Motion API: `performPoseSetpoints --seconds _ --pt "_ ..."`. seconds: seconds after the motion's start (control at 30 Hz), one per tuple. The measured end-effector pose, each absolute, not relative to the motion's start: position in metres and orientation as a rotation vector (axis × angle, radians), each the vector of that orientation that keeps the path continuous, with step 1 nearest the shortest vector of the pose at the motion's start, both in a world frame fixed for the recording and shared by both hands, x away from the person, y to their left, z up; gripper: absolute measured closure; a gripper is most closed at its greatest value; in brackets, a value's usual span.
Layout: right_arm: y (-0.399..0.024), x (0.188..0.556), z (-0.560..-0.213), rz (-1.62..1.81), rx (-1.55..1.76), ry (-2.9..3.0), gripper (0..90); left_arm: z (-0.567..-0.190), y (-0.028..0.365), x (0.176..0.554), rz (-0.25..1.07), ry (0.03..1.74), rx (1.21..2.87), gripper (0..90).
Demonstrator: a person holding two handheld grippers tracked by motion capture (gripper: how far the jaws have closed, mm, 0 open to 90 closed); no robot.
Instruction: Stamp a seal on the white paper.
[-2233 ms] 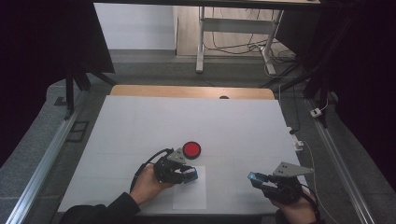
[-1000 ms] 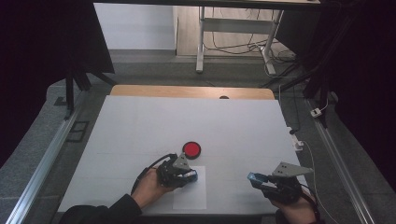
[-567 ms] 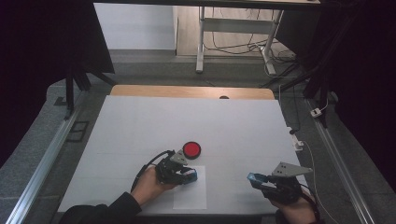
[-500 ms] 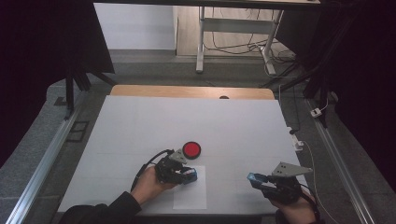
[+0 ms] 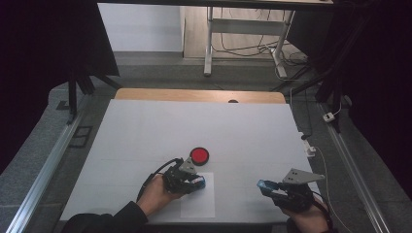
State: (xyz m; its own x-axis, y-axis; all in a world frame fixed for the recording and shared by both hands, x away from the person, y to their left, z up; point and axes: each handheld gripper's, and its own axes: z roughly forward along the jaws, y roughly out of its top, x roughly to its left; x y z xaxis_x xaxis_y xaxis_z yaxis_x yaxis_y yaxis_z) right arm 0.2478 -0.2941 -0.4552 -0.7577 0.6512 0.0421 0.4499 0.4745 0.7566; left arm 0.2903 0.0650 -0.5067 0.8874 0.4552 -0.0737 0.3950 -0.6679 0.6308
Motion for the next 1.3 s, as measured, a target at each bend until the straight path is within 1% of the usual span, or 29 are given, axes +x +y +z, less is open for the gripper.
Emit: performPoseSetpoints --seconds 0.23,0.43,0.6,1.3 --pt "-0.295 0.248 -0.455 1.156 0.943 2.474 68.0 -0.506 0.067 0.296 0.059 0.625 2.375 69.7" --pt "-0.295 0.248 -0.455 1.161 0.943 2.474 68.0 -0.506 0.069 0.298 0.048 0.621 2.365 69.6" --pt "-0.295 0.248 -0.455 1.159 0.943 2.476 67.9 -0.505 0.072 0.303 -0.021 0.659 2.334 69.7" --pt "-0.296 0.249 -0.455 1.167 0.949 2.481 67.9 -0.474 0.084 0.297 0.045 0.596 2.283 69.6"
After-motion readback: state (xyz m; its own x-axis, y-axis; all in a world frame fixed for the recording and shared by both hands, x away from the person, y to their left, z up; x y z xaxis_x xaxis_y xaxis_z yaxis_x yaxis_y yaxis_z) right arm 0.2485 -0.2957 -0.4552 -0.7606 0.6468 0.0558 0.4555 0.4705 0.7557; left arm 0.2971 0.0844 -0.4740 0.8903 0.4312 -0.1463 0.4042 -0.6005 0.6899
